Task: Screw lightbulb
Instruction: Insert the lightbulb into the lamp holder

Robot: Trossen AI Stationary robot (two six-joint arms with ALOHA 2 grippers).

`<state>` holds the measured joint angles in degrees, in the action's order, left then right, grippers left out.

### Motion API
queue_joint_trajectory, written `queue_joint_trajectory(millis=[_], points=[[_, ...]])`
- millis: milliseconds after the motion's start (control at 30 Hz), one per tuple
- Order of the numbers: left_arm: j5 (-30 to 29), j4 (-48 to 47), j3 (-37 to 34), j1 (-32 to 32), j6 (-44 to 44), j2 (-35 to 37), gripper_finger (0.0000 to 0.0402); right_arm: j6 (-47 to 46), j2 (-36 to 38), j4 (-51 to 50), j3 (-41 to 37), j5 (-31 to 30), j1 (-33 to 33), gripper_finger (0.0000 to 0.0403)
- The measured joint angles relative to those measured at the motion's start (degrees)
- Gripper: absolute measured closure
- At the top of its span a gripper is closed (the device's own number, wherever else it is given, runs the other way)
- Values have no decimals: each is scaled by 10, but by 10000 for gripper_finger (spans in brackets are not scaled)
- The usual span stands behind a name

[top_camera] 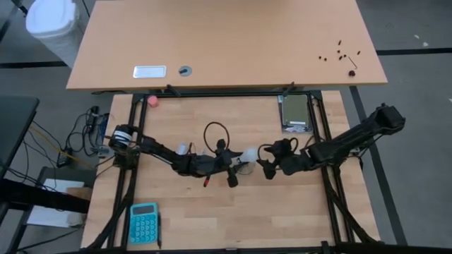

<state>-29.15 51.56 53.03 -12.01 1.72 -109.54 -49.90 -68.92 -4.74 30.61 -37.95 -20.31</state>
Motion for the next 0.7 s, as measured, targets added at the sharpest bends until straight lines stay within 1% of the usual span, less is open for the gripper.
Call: queue_joint_trajectory(millis=[167,333,433,700], points=[[5,18,2,0,-1,-25,243,14,-15,36,0,6,10,58],[2,97,11,1,-20,-64,243,17,-23,47,0,5,11,58],[-7,104,12,6,-31,-76,243,19,-23,52,0,3,15,58],[0,102,14,22,-26,-91,243,35,-31,53,0,2,36,58]])
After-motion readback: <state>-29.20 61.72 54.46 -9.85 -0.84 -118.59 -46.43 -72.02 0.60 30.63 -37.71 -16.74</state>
